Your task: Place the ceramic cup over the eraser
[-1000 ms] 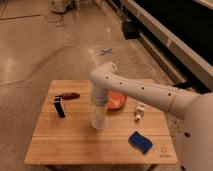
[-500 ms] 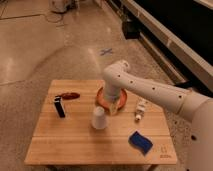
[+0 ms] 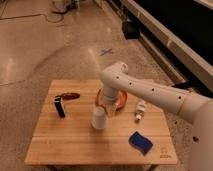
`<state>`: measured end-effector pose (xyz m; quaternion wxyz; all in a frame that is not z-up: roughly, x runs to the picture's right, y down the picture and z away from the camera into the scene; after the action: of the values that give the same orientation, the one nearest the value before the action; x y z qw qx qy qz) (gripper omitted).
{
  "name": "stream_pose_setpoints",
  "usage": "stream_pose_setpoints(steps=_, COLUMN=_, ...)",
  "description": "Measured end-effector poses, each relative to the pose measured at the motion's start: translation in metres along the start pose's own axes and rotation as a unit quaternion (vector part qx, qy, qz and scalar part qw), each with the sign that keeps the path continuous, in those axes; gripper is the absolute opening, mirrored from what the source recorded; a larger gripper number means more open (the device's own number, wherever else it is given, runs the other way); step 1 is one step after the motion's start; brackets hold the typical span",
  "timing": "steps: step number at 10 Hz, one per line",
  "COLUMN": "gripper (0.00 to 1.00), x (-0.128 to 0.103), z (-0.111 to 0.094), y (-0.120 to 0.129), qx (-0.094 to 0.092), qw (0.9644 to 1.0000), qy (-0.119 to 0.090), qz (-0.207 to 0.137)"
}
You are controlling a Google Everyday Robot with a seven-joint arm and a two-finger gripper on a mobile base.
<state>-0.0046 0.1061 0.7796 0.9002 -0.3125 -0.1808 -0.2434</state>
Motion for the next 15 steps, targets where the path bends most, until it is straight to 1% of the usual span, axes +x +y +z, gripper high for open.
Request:
stream_pose_setpoints(steps=8, gripper=0.65, x=-0.040, z=0.006, y=0.002, qx=-0.003, qw=0.9992, qy=-0.021, qz=-0.033)
stream_pose_setpoints(steps=15, gripper=0.65, x=-0.039, z=0.006, y=0.002, qx=-0.003, qw=0.9993, qy=-0.021, qz=-0.032)
